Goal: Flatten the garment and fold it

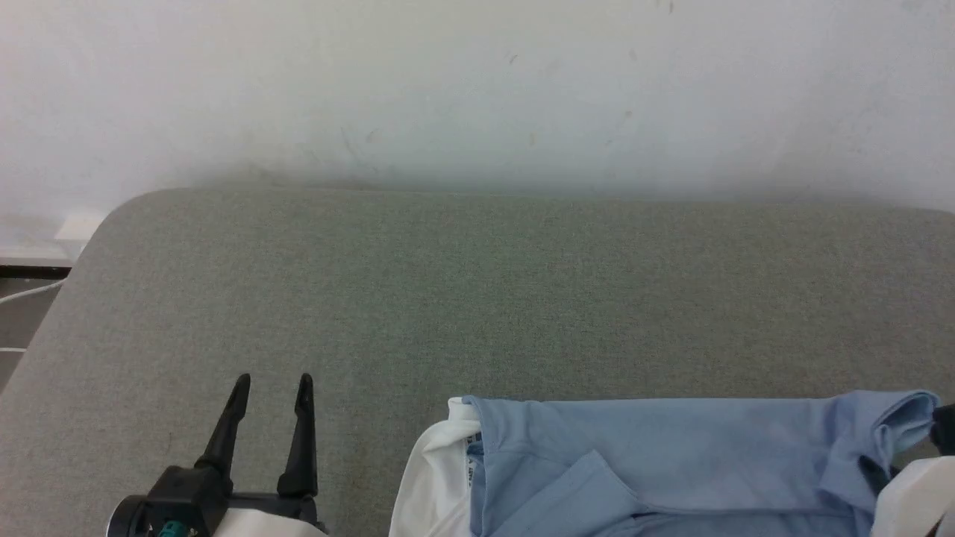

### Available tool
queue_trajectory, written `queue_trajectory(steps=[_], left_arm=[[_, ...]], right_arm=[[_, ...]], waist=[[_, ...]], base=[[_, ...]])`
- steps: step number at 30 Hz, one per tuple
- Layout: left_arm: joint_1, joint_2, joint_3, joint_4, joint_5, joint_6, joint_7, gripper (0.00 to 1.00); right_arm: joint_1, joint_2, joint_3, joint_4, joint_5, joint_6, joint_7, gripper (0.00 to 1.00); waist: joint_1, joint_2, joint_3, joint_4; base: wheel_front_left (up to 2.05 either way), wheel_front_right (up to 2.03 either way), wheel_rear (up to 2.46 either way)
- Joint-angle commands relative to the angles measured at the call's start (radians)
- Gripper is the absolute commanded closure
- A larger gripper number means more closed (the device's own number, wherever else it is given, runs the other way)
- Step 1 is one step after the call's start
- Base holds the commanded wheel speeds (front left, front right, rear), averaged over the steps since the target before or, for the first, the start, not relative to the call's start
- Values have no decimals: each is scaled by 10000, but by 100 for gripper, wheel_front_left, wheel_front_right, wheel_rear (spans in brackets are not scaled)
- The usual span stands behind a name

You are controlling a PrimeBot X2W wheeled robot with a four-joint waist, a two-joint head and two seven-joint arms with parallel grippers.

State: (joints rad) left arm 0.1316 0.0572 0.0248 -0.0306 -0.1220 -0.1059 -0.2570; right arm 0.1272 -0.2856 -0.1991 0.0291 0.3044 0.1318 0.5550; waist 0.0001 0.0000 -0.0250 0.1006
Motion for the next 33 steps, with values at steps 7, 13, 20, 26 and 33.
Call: queue_trajectory(steps=[7, 13, 20, 26, 33], left_arm=[[116, -53, -25, 46, 78, -98, -47, 0], [137, -61, -47, 49, 84, -119, -47, 0], [1, -65, -127, 85, 89, -150, -47, 0], [-151, -68, -225, 184, 39, -171, -47, 0], [-287, -69, -367, 295, -51, -184, -47, 0]], right_arm=[[405, 261, 1923, -1996, 892, -11, 1154, 100], [-79, 948, 3561, -2673, 1791, -11, 1589, 100], [-971, 1948, 4937, -2162, 2351, -11, 1700, 100], [-1736, 2192, 5428, -665, 2014, -11, 1291, 100], [-2401, 2318, 5966, 1210, 2004, -11, 389, 0]], waist=[[-1, 0, -142, 228], [-1, 0, -175, 598], [-1, 0, -33, 1252], [-1, 0, 168, 1829], [-1, 0, 382, 2275]], base=[[0, 0, 0], [0, 0, 0], [0, 0, 0], [0, 0, 0], [0, 0, 0]])
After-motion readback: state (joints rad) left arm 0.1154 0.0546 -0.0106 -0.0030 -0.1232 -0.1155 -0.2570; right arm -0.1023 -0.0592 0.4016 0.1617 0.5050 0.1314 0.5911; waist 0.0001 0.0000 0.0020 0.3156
